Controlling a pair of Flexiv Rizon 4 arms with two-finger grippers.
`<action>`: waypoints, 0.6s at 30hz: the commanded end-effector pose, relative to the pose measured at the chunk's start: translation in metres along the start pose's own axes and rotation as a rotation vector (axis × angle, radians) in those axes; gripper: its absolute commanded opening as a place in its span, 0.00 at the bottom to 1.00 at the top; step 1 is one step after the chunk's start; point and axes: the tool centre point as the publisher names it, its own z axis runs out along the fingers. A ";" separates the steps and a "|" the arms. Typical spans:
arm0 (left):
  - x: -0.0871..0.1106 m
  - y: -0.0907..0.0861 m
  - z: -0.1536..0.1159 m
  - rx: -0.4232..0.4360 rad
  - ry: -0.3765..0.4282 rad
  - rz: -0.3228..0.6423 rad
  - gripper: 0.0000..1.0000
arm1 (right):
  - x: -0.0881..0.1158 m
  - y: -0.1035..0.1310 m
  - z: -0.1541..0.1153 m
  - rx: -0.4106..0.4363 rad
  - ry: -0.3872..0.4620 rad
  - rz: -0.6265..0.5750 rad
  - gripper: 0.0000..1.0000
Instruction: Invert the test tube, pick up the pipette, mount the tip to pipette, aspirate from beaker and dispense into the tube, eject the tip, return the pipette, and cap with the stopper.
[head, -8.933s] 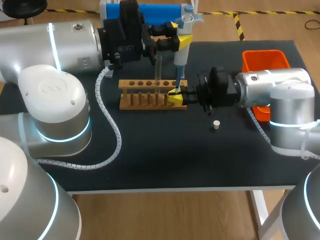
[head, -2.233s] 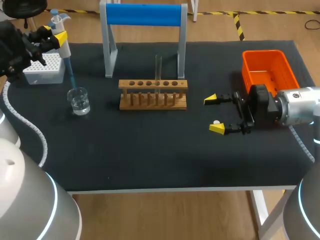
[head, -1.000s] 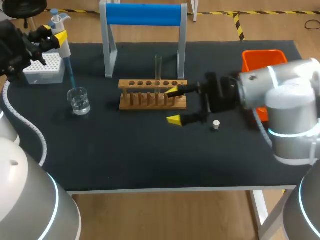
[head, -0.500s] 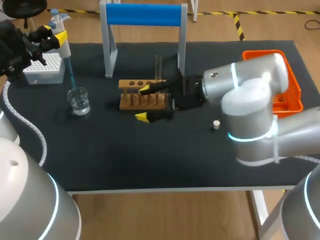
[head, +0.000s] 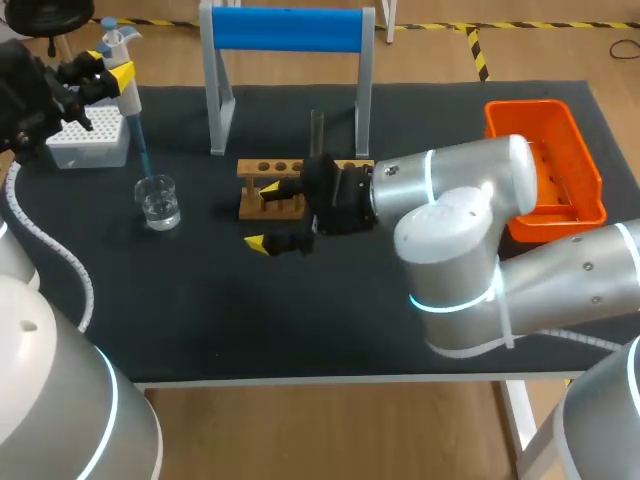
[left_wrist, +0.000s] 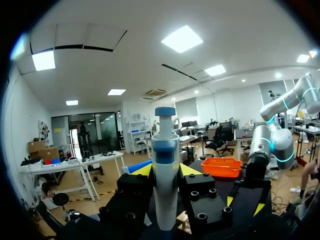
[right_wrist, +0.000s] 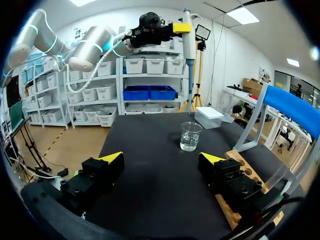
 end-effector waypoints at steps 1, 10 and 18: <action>0.001 0.001 0.001 0.004 -0.003 0.001 0.00 | 0.000 0.001 0.023 0.010 -0.043 0.006 1.00; 0.001 0.001 0.001 0.004 -0.003 0.001 0.00 | -0.004 0.002 0.033 0.008 -0.049 0.022 1.00; 0.001 0.001 0.001 0.004 -0.003 0.001 0.00 | -0.006 0.002 0.038 0.008 -0.043 0.026 1.00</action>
